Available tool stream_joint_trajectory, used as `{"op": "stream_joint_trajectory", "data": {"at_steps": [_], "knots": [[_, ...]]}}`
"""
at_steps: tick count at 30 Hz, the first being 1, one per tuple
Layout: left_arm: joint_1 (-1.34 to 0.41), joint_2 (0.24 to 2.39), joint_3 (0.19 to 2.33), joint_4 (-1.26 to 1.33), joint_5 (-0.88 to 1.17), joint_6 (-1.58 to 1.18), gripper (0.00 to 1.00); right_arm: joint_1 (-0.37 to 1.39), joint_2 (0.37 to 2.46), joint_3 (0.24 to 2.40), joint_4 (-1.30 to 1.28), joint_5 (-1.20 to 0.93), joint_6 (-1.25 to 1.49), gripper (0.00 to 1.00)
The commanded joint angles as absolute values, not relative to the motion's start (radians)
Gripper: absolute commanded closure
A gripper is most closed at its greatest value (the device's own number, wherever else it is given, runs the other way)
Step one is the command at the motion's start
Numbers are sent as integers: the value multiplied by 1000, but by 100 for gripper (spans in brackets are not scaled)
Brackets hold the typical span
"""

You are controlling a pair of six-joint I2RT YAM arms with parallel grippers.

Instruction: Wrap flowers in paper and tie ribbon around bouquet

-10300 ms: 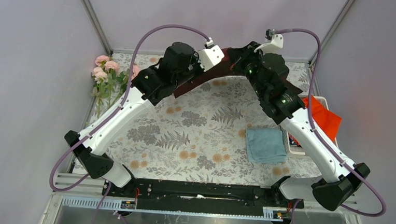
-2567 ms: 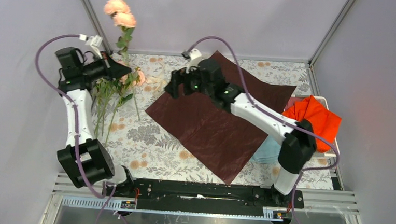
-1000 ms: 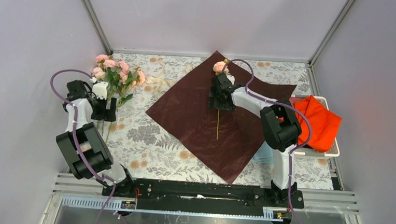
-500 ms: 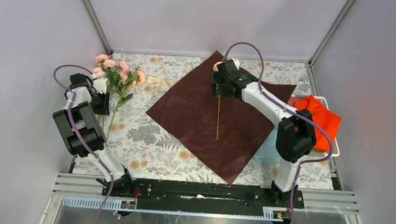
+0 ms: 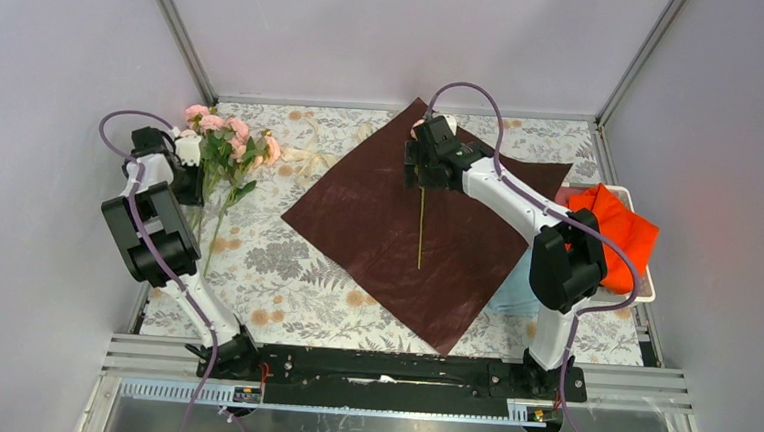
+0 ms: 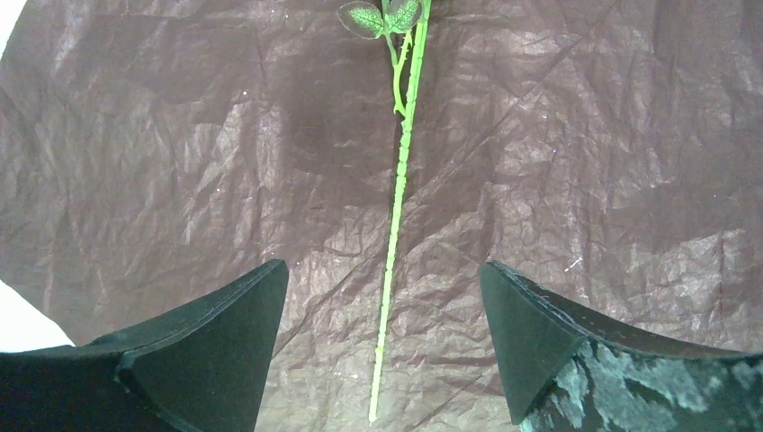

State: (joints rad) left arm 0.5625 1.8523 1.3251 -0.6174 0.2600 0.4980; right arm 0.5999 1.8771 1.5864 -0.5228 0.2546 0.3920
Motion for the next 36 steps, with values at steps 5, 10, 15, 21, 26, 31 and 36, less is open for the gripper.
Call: {"op": "stream_joint_trajectory", "data": {"at_steps": [5,10,15,21,26,31,36], "knots": [[472,1876,1389,-543,289,524,66,609,1906,1656,-539,287,364,13],[462,1972,1480,-571,224,522,66,608,1905,1658,-537,293,352,13],[424,2016,1505,-571,192,535,64,609,1915,1664,-545,294,345,12],[404,2029,1496,-533,126,544,64,609,1914,1663,-545,296,333,12],[404,2007,1500,-545,88,550,66,608,1902,1641,-537,294,341,12],[402,1944,1487,-537,111,569,63,609,1901,1626,-535,299,339,12],[406,2008,1515,-518,63,585,59,608,1907,1651,-554,306,331,12]]}}
